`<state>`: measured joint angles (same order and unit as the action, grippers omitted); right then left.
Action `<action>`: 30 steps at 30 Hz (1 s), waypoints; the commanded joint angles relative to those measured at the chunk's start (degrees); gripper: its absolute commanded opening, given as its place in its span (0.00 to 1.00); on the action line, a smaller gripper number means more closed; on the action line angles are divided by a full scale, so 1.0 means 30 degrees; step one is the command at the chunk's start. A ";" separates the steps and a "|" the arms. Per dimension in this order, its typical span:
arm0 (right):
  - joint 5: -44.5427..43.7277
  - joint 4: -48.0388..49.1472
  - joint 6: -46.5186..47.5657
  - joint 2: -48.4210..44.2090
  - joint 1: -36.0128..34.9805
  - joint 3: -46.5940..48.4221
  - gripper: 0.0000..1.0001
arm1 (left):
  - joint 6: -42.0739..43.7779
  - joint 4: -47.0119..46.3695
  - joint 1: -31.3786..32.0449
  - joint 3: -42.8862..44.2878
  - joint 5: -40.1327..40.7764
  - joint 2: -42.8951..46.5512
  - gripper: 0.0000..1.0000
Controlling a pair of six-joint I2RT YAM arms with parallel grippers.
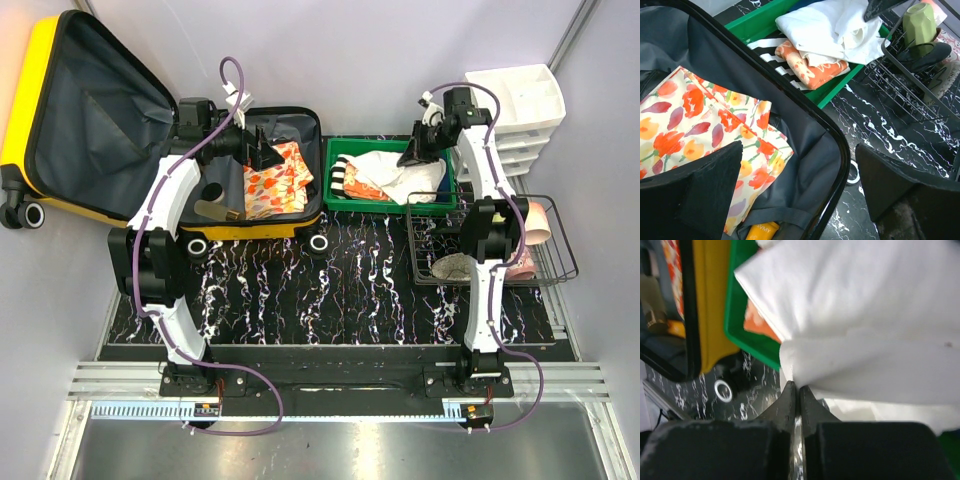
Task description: Open, take out, and arrange the luggage
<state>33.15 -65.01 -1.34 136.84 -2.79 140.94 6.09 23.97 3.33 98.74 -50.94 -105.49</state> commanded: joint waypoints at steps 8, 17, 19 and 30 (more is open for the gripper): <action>-0.0030 0.7262 -0.2954 0.0208 -0.0975 -0.1047 0.78 | 0.3003 0.3517 0.0499 0.2557 0.7274 -0.1219 0.99; -0.0150 0.7638 -0.1898 -0.1665 -0.0946 -0.1014 0.83 | 0.8982 0.4144 0.3017 0.0728 1.1850 -0.2600 0.99; -0.0179 0.7638 -0.1721 -0.2134 -0.0946 -0.1277 0.83 | 1.0005 0.2423 0.3662 -0.0330 1.2377 -0.2483 0.99; -0.0355 0.7052 -0.1544 -0.2574 -0.0917 -0.1279 0.84 | 1.1243 0.1213 0.5042 -0.0100 1.3578 -0.5587 0.95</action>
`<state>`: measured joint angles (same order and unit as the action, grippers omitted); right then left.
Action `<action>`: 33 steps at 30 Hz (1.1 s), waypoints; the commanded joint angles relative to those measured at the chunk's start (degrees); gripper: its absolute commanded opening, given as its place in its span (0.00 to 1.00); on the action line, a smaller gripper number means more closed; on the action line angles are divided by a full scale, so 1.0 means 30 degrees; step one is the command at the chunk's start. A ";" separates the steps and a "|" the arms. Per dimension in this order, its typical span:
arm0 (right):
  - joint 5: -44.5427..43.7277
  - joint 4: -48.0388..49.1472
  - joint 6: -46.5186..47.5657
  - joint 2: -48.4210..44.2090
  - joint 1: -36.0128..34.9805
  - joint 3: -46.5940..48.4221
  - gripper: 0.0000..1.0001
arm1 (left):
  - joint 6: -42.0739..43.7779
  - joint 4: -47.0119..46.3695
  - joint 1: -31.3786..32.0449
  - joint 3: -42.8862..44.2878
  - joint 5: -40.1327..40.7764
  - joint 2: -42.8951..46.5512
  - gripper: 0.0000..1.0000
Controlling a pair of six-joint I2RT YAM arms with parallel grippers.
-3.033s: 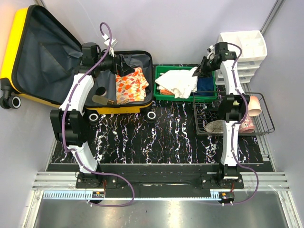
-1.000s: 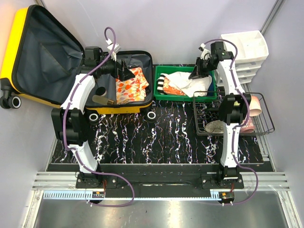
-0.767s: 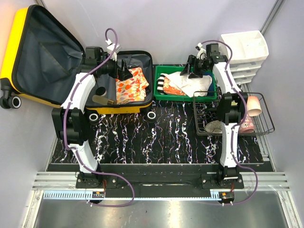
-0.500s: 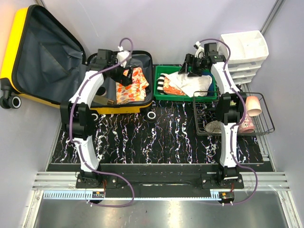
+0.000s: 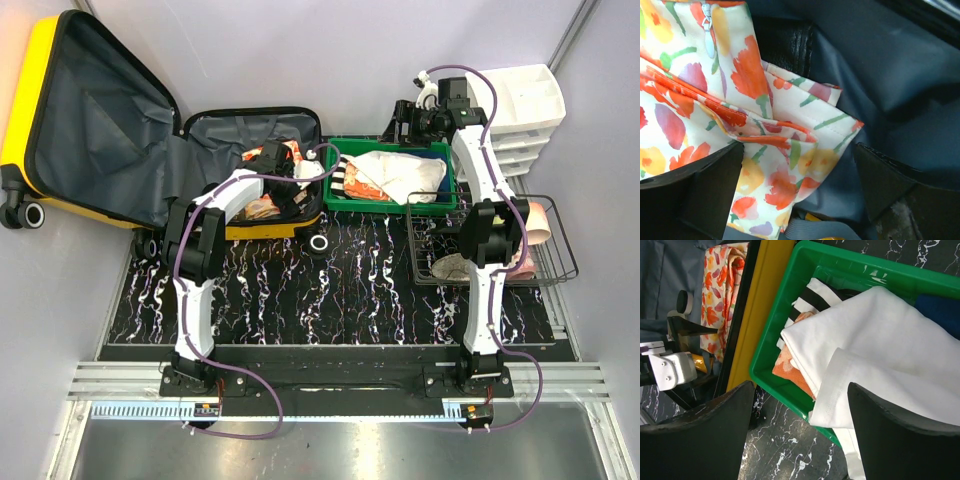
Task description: Open, take out, and arrange the luggage
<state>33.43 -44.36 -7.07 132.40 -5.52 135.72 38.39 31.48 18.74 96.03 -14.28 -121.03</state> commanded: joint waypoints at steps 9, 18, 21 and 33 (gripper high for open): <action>-0.0040 0.0225 0.0160 -0.0833 -0.0006 0.1048 0.84 | -0.0462 -0.1005 -0.0825 0.1388 0.0635 0.0585 0.35; 0.0428 0.0752 -0.0133 -0.0715 0.0023 0.1049 0.83 | -0.2161 0.0931 -0.2671 0.2560 -0.2679 0.1437 0.00; 0.0516 0.0928 -0.0367 -0.0628 0.0023 0.0962 0.83 | -0.2104 0.0814 -0.2703 0.2357 -0.2856 0.1526 0.00; 0.0575 0.0958 -0.0602 -0.0861 -0.0006 0.0434 0.83 | -0.0903 -0.1762 -0.0857 0.0188 -0.0105 0.0503 0.76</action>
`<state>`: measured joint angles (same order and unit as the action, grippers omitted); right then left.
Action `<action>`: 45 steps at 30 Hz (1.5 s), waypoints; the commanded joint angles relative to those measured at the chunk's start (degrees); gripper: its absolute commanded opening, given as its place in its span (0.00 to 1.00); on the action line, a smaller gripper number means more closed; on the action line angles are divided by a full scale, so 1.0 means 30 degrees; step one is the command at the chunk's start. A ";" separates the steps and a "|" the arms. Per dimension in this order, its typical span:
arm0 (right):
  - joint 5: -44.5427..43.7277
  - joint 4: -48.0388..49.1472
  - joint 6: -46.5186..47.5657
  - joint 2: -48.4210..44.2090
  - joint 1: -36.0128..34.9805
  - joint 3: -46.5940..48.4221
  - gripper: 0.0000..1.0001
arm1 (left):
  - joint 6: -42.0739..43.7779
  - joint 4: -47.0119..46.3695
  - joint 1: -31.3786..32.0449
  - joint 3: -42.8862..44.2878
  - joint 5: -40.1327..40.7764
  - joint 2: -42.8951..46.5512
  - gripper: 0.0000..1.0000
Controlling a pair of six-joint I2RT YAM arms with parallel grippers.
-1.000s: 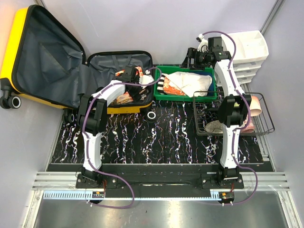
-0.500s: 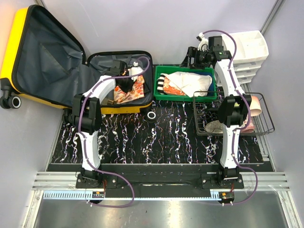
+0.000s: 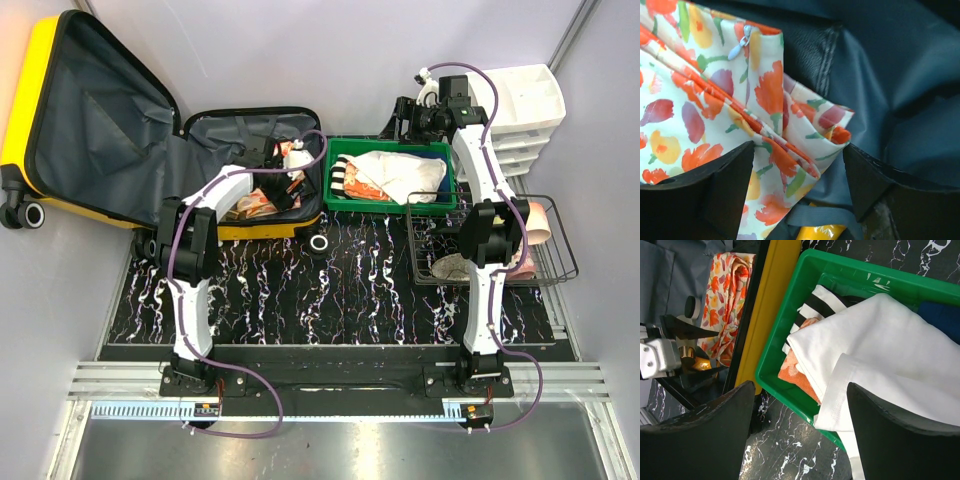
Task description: Open, take out, and arrange the luggage
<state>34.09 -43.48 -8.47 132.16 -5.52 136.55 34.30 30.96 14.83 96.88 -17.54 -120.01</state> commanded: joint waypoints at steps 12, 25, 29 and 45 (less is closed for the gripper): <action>0.0327 0.0549 -0.0019 -0.0693 -0.0006 0.0361 0.83 | 0.1574 -0.2527 0.0916 -0.0448 0.3238 -0.0662 0.81; 0.0415 0.0579 0.0127 -0.0722 -0.0006 0.0304 0.82 | -0.0126 -0.0742 -0.0079 0.0840 -0.0597 0.0947 0.00; 0.0591 0.0784 0.0391 -0.0839 -0.0006 0.0157 0.82 | -0.0535 0.0254 -0.1014 0.1543 -0.1826 0.1679 0.00; 0.5015 1.3283 0.8895 -0.5846 -0.1234 -0.9593 1.00 | 0.0488 0.2716 -0.1633 0.3680 -0.6308 0.4639 0.00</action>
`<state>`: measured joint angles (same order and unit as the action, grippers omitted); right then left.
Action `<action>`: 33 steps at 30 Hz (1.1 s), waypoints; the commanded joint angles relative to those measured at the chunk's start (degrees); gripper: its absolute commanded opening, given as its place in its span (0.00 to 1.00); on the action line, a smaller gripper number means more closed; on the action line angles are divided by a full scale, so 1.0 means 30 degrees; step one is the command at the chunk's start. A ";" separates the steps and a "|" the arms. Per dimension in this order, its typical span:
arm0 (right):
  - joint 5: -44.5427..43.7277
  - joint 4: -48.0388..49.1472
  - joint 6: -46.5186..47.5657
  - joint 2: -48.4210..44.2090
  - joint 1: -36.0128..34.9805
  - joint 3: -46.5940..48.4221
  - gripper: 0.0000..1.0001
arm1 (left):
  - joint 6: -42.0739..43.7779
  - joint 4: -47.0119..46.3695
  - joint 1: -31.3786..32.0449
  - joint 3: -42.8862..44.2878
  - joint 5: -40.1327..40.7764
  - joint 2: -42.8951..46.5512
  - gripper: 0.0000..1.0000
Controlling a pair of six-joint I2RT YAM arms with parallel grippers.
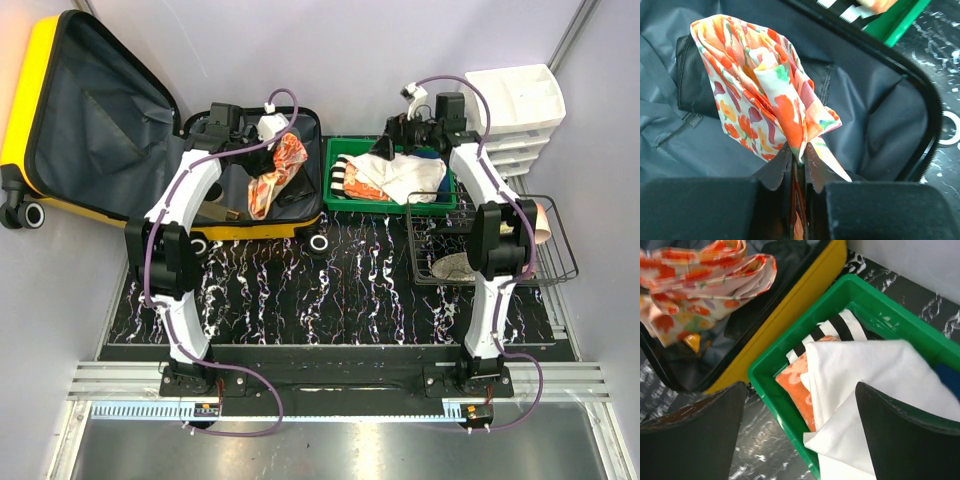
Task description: Open, take out, and arrange the luggage
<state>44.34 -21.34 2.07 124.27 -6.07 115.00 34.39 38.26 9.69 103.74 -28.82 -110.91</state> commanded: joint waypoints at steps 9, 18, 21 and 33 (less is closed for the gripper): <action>0.4057 1.0917 1.2373 -0.5621 -0.4127 -0.7218 1.00 | 0.2358 0.2714 0.0401 0.2393 -0.5012 0.2663 0.00; 0.5927 1.1779 1.4166 -0.5856 -0.5945 -0.7982 1.00 | 0.4619 0.3858 0.1573 0.1718 -0.5014 0.3602 0.00; 0.7278 1.0228 1.4048 -0.6119 -0.6093 -0.7981 1.00 | 0.4678 0.3858 0.1895 0.1893 -0.4809 0.3544 0.00; 0.5440 0.3950 1.5837 -0.5271 -0.6299 -0.6284 0.94 | 0.3947 0.3096 0.2159 0.2361 -0.5481 0.3719 0.00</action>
<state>63.79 -4.58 48.31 108.71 -24.23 91.61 46.39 50.98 15.70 108.27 -40.58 -103.02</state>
